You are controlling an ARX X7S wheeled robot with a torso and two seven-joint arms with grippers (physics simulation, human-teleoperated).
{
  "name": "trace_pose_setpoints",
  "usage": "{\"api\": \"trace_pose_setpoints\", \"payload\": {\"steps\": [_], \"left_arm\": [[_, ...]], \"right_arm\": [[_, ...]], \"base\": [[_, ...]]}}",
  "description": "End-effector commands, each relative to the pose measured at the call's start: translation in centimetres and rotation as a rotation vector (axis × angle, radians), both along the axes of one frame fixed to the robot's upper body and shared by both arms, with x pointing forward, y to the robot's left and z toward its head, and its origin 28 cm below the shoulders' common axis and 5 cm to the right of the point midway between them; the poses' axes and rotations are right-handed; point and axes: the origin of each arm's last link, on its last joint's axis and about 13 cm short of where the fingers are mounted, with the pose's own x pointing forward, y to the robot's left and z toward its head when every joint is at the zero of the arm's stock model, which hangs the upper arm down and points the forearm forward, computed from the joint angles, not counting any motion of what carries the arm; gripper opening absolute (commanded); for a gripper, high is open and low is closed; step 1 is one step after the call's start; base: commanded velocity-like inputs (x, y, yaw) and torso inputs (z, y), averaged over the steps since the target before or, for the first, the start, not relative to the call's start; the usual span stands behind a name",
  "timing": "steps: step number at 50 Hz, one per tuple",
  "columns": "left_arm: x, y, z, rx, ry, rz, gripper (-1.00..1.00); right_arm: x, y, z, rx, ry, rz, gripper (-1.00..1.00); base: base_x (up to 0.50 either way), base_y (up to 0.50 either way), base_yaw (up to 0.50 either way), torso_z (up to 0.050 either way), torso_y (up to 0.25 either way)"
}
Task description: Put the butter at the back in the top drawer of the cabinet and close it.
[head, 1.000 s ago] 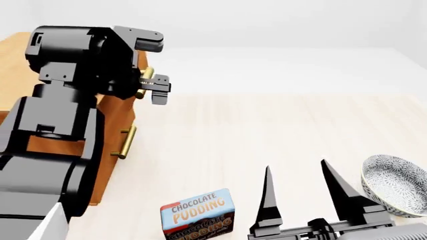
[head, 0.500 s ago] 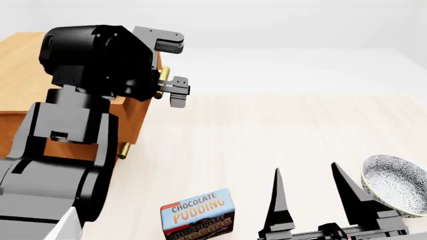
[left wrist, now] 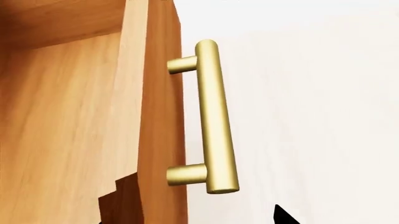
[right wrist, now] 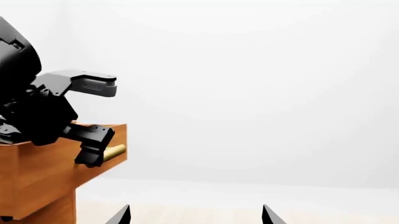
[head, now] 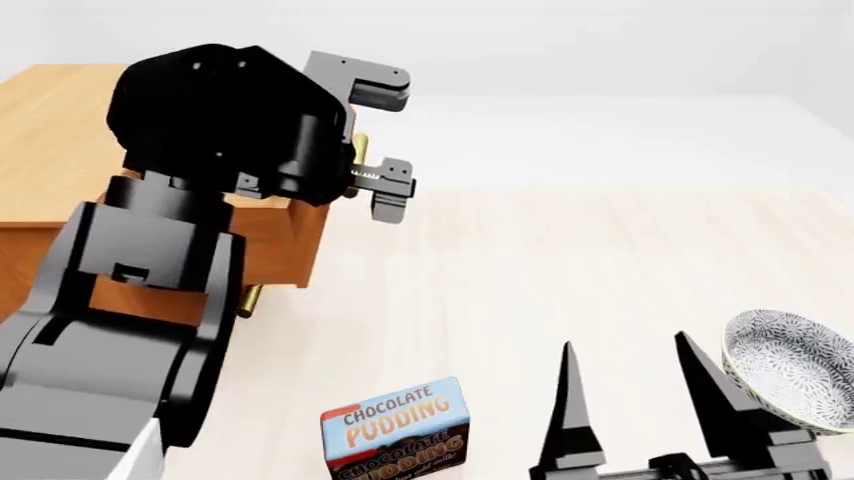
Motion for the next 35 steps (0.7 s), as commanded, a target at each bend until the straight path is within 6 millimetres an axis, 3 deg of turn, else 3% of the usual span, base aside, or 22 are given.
{"api": "trace_pose_setpoints", "payload": {"steps": [1,20,35], "left_arm": [[-0.8,-1.8,0.4,-0.023,-0.002,-0.063,1.0],[-1.9,-4.1,1.8,-0.097,-0.009,-0.14,1.0],[-2.1,-4.5,2.7,-0.187,0.003,-0.147,1.0]], "right_arm": [[-0.2,-0.3,-0.1,0.007,-0.001,-0.005,1.0],[-0.2,-0.6,-0.3,0.006,0.005,-0.008,1.0],[-0.1,-0.8,-0.2,0.004,0.006,-0.012,1.0]], "base": [[0.0,0.0,0.0,0.0,0.0],[0.0,0.0,0.0,0.0,0.001],[0.0,0.0,0.0,0.0,0.001]]}}
